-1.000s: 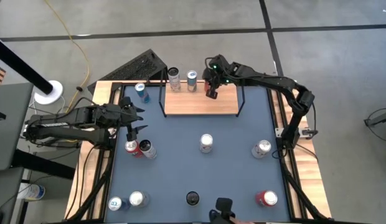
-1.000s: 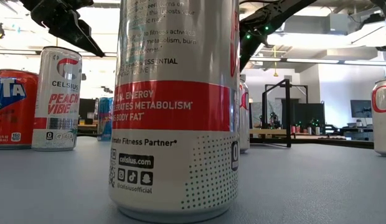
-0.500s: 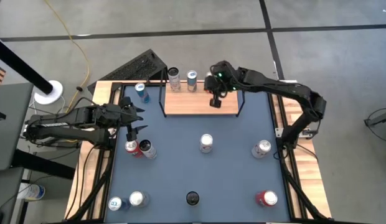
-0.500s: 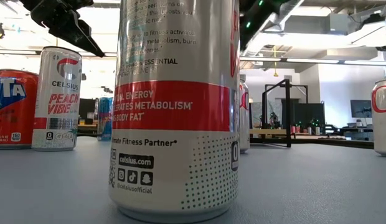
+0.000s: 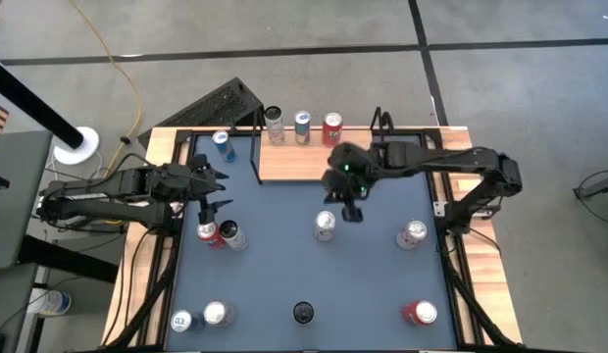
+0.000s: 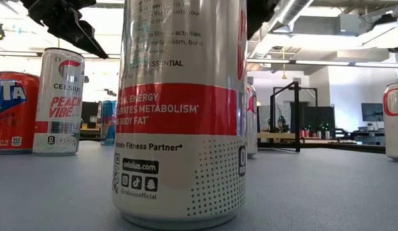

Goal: Place canned beverage on shelf
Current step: Put the right silver soda can on the shelf

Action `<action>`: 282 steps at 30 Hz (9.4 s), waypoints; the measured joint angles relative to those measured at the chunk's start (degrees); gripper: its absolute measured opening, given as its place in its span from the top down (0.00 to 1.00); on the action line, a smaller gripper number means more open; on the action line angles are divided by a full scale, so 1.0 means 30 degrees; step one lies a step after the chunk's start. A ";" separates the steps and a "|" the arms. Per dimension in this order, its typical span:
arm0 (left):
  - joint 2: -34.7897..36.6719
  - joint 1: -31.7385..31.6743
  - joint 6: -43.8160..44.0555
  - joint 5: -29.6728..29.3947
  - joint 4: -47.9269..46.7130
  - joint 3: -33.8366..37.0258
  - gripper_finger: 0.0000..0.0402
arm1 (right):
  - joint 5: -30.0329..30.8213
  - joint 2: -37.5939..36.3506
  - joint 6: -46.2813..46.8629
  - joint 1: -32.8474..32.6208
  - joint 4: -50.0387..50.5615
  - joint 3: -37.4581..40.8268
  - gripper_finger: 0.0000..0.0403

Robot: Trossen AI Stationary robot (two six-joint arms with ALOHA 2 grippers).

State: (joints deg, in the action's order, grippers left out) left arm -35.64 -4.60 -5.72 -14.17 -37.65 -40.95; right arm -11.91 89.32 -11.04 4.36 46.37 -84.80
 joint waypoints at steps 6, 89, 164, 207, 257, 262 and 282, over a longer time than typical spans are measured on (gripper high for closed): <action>-0.0007 0.0004 -0.0152 0.0151 -0.0178 0.0000 0.20 | 0.0886 0.0000 -0.0648 -0.1265 -0.1101 -0.0012 0.77; -0.0153 0.0007 0.0147 0.0952 0.0737 0.0831 0.20 | 0.2713 -0.9049 2.2579 -0.3569 1.2374 0.9358 0.26; -0.0160 0.0000 0.0264 0.1108 0.0672 0.0831 0.20 | 0.1922 -0.8299 2.2664 -0.4334 0.8190 1.3343 0.27; -0.0168 0.0005 0.0626 0.1097 0.0375 0.0831 0.20 | 0.3011 0.5537 -0.1514 0.7498 1.0753 -0.6750 0.28; -0.0168 0.0006 0.0570 0.0733 0.0380 0.0831 0.20 | 0.3207 0.7802 -0.3842 1.1454 1.2455 -0.7621 0.18; -0.0168 0.0007 0.0565 0.0733 0.0380 0.0831 0.20 | 0.3325 0.7796 -0.3822 1.1425 1.2834 -0.9109 0.18; -0.0160 0.0000 0.0673 0.1068 0.0322 0.0831 0.20 | 0.0373 0.4226 -0.3263 0.6736 1.3279 -0.9659 0.42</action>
State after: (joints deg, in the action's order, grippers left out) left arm -36.12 -4.60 -3.70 -10.96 -36.69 -38.46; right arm -10.79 102.00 -20.83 24.57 86.20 -113.78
